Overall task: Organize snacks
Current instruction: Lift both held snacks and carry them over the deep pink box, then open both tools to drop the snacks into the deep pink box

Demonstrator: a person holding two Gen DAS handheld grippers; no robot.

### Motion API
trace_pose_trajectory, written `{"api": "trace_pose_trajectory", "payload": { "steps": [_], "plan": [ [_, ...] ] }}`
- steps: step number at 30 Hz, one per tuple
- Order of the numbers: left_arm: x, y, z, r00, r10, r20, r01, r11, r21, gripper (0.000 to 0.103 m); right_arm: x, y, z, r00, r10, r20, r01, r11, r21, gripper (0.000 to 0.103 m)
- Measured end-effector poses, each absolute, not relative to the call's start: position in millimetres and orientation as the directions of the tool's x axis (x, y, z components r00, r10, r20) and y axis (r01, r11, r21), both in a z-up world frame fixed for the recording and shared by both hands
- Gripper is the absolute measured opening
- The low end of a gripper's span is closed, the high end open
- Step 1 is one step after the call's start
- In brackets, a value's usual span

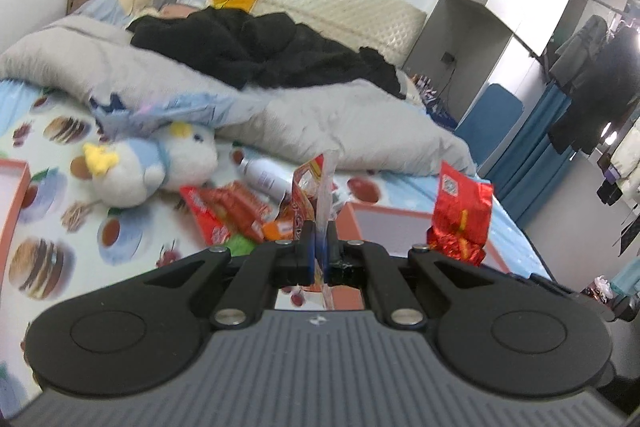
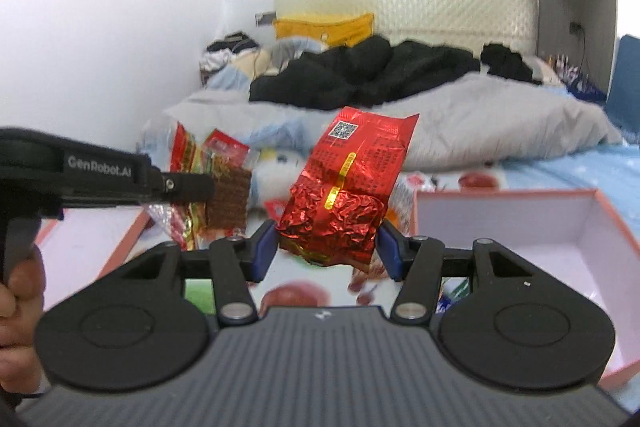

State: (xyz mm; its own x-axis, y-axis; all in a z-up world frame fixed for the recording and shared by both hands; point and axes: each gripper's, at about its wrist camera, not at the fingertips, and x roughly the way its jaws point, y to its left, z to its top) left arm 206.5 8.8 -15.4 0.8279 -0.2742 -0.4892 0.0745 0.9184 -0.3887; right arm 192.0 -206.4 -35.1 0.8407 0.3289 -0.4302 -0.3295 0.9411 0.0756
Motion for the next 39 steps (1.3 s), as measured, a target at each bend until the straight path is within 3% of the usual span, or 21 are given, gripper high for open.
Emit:
{"api": "trace_pose_trajectory", "payload": {
  "steps": [12, 22, 39],
  "plan": [
    [220, -33, 11, 0.829, -0.33, -0.452, 0.159, 0.913, -0.376, 0.004, 199, -239, -6, 0.904, 0.243, -0.353, -0.256, 0.967, 0.01, 0.056],
    [234, -83, 10, 0.799, -0.393, -0.456, 0.239, 0.902, -0.36, 0.004, 198, -279, -11, 0.918, 0.184, -0.35, -0.187, 0.982, 0.024, 0.056],
    [293, -187, -55, 0.629, -0.46, -0.627, 0.32, 0.888, -0.331, 0.004, 224, -358, -78, 0.852, 0.075, -0.518, -0.042, 0.996, 0.076, 0.056]
  ]
}}
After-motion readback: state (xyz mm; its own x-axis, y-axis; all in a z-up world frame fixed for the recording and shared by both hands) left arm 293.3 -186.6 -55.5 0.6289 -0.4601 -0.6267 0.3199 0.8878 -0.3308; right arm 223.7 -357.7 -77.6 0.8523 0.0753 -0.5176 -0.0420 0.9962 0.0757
